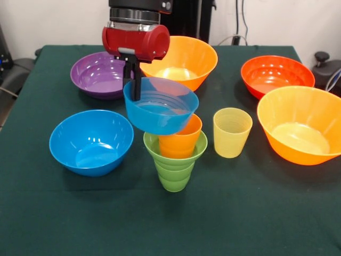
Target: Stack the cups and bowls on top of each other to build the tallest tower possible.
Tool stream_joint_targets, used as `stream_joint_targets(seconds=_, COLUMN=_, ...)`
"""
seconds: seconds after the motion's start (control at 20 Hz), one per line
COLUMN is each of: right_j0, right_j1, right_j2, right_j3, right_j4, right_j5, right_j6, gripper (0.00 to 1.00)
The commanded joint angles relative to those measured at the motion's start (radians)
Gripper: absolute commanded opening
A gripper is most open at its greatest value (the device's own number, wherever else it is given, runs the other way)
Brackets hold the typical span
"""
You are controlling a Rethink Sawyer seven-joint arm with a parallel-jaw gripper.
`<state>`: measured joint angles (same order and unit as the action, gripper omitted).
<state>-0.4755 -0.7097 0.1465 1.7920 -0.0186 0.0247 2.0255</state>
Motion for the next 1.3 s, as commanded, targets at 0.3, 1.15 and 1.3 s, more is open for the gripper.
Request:
stream_joint_targets(seconds=0.3, right_j0=0.054, right_j1=0.065, right_j2=0.035, right_j3=-0.011, right_j4=-0.032, right_j5=-0.007, right_j6=0.092, gripper=0.00)
stream_joint_targets(seconds=1.15, right_j0=0.027, right_j1=0.069, right_j2=0.064, right_j3=0.014, right_j4=-0.057, right_j5=-0.042, right_j6=0.090, gripper=0.00)
stream_joint_targets(seconds=1.3, right_j0=0.024, right_j1=0.070, right_j2=0.067, right_j3=0.017, right_j4=-0.059, right_j5=-0.046, right_j6=0.091, gripper=0.00)
